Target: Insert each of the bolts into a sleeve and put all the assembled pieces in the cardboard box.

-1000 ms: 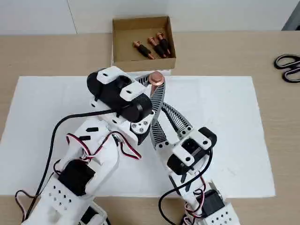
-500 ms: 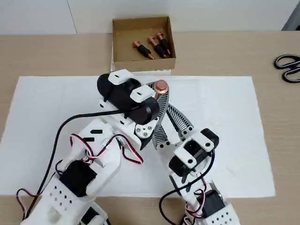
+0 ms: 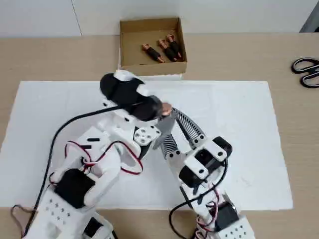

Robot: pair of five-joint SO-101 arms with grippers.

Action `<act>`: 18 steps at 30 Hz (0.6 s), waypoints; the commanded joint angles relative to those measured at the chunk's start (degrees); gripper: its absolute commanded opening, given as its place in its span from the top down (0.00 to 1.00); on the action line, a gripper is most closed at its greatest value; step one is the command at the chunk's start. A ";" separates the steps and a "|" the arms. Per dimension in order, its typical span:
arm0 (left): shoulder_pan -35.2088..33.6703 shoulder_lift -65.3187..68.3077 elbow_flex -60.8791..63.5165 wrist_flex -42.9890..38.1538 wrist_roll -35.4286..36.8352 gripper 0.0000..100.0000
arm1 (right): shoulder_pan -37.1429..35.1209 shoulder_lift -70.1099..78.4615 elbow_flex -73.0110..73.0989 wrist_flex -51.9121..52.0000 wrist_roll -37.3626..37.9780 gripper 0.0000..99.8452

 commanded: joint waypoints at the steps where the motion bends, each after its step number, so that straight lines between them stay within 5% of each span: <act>1: -0.44 -0.26 -4.35 1.49 0.00 0.71 | 0.48 -1.01 0.44 -1.45 0.18 1.00; 12: -12.84 -0.35 -16.22 -3.96 -0.44 0.72 | 0.48 -1.01 0.44 -1.27 0.26 1.00; 18: -24.09 -4.57 -13.49 -3.96 -0.44 0.97 | 2.42 -1.01 0.44 -1.27 0.26 1.00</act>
